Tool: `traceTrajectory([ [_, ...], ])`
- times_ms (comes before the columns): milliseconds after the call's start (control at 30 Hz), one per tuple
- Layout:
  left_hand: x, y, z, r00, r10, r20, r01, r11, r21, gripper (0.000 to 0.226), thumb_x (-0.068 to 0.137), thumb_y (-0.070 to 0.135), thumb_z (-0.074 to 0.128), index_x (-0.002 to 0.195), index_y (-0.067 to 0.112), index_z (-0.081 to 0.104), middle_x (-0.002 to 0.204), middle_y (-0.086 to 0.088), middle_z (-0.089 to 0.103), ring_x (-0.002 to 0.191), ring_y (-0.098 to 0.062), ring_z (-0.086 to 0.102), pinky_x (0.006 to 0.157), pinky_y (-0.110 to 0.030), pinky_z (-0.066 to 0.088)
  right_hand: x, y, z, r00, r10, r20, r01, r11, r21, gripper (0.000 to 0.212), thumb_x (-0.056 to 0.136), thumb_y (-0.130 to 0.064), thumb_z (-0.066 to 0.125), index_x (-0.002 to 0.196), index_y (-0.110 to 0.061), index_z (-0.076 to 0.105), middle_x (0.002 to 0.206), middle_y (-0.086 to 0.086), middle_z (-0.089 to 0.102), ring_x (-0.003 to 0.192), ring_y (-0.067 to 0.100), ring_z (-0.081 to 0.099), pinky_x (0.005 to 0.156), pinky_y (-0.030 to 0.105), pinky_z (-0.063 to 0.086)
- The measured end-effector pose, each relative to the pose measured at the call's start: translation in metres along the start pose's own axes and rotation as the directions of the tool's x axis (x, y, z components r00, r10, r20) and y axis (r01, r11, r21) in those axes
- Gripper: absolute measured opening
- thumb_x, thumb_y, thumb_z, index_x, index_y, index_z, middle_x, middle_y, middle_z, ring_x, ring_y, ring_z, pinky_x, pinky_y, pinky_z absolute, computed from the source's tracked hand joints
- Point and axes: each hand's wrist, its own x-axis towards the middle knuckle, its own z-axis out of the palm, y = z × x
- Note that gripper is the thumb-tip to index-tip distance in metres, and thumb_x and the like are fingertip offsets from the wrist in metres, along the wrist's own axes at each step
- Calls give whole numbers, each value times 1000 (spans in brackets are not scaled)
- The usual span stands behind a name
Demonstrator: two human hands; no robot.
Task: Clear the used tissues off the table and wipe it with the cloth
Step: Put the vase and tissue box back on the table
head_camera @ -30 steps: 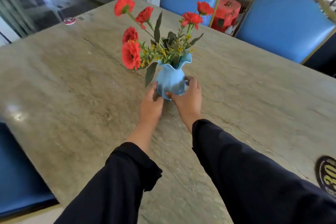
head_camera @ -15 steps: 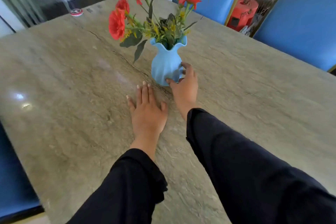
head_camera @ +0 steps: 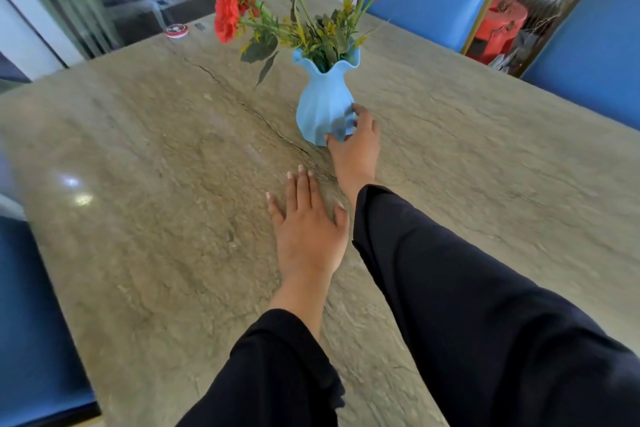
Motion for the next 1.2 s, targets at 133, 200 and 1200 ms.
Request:
traceTrajectory([
  [133, 1, 1, 0, 1000, 1, 13, -1, 1000, -24, 68, 95, 45, 15, 152, 10, 7, 161, -3, 0, 148, -17, -5, 118, -52, -3, -9, -1, -9, 999, 36, 5, -36, 999, -4, 66, 84, -11, 66, 142, -19, 37, 133, 5, 43, 98, 15, 57, 75, 14, 38],
  [200, 0, 1, -3, 1000, 11, 24, -10, 999, -47, 67, 96, 45, 19, 152, 10, 6, 161, -3, -1, 148, -17, -6, 118, -52, -4, -22, -2, -25, 997, 75, -12, -75, 997, 20, 64, 86, -11, 65, 142, -21, 37, 133, 1, 43, 89, 7, 56, 63, 4, 38],
  [1200, -363, 454, -8, 798, 471, 374, 150, 447, -882, 28, 95, 12, 49, 90, 34, 65, 90, 13, 70, 86, -4, 66, 78, -20, 49, -302, 157, -618, 771, 236, -591, -330, 942, -54, 26, 86, -2, 55, 99, -21, 66, 100, 4, 54, 74, 1, 50, 70, 13, 36],
])
